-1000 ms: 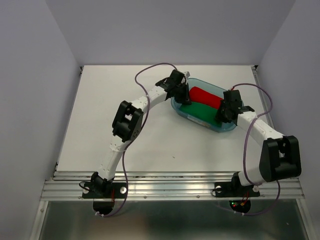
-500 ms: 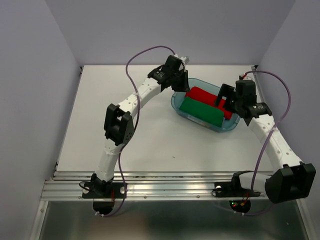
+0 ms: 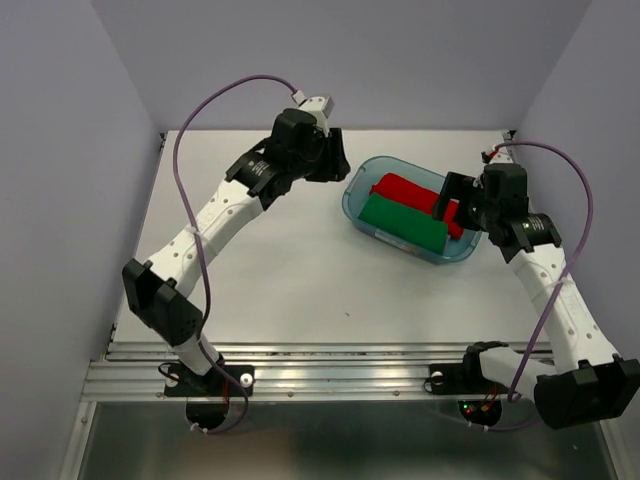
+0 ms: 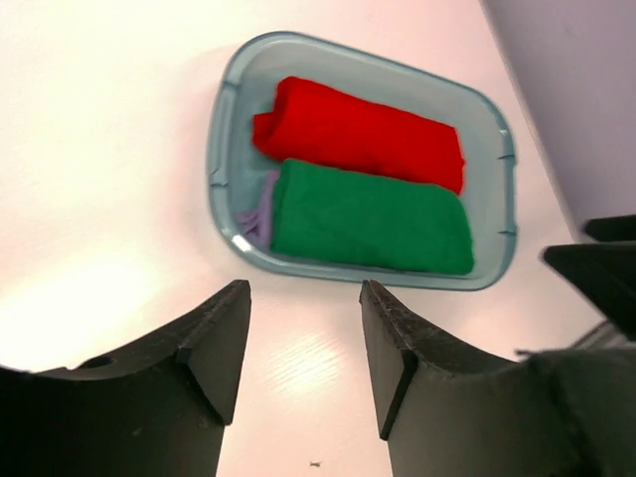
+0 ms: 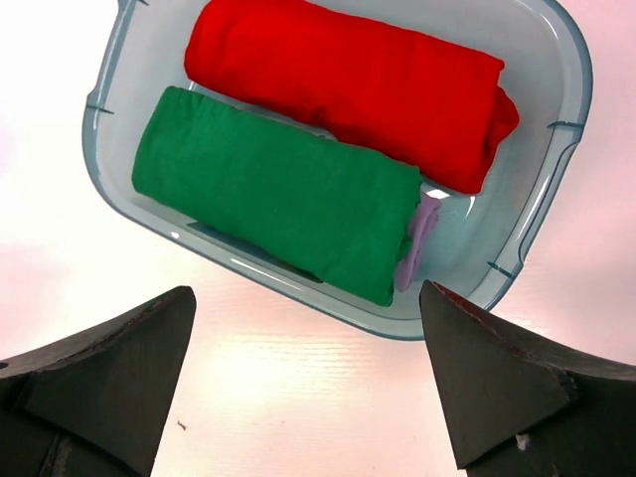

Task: Roll the t-shirts
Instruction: Reset both arms

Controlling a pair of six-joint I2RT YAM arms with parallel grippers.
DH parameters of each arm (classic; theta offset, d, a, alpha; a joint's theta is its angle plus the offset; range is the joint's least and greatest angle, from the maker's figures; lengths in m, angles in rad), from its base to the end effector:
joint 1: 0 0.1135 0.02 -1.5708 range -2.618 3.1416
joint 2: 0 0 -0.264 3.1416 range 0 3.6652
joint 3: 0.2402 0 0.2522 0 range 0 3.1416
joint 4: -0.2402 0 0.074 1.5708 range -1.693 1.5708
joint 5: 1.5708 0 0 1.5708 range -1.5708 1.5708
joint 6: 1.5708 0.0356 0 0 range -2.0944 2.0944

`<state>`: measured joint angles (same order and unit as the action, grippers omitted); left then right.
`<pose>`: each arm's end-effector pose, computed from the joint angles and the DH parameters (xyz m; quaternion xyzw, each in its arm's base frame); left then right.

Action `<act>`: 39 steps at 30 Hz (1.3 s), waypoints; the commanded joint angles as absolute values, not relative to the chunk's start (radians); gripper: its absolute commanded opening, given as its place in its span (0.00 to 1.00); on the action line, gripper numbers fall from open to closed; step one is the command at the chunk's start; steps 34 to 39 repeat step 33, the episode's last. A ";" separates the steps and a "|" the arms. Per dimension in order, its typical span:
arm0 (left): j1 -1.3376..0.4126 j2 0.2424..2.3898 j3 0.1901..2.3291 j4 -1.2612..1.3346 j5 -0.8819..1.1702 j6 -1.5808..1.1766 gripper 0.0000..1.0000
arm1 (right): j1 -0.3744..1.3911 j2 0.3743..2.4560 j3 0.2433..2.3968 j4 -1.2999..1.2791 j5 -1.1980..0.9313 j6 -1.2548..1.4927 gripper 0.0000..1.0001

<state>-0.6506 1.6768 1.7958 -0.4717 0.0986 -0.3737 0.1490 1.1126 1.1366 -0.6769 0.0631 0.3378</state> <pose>0.3056 -0.2370 0.4269 0.1410 0.8075 -0.3152 0.4783 0.2314 0.0325 0.3496 0.0984 0.8908 0.0793 0.4366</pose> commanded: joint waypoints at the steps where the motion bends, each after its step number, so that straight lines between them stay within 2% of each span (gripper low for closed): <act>1: -0.650 1.539 1.646 -0.453 -0.084 -0.350 0.60 | 0.141 1.036 1.181 -0.669 0.054 0.287 1.00; 13: -0.647 1.071 1.211 -0.379 -0.363 -0.486 0.67 | 0.141 0.928 1.108 -0.666 0.282 0.302 1.00; 14: -0.649 1.045 1.189 -0.377 -0.380 -0.497 0.71 | 0.141 0.908 1.103 -0.664 0.293 0.305 1.00; 20: -0.647 0.852 1.062 -0.390 -0.469 -0.549 0.72 | 0.141 0.861 1.057 -0.669 0.337 0.336 1.00; 33: -0.647 0.655 0.901 -0.403 -0.564 -0.640 0.73 | 0.141 0.801 0.974 -0.681 0.390 0.371 1.00; 39: -0.647 0.655 0.901 -0.403 -0.564 -0.640 0.73 | 0.141 0.801 0.974 -0.681 0.390 0.371 1.00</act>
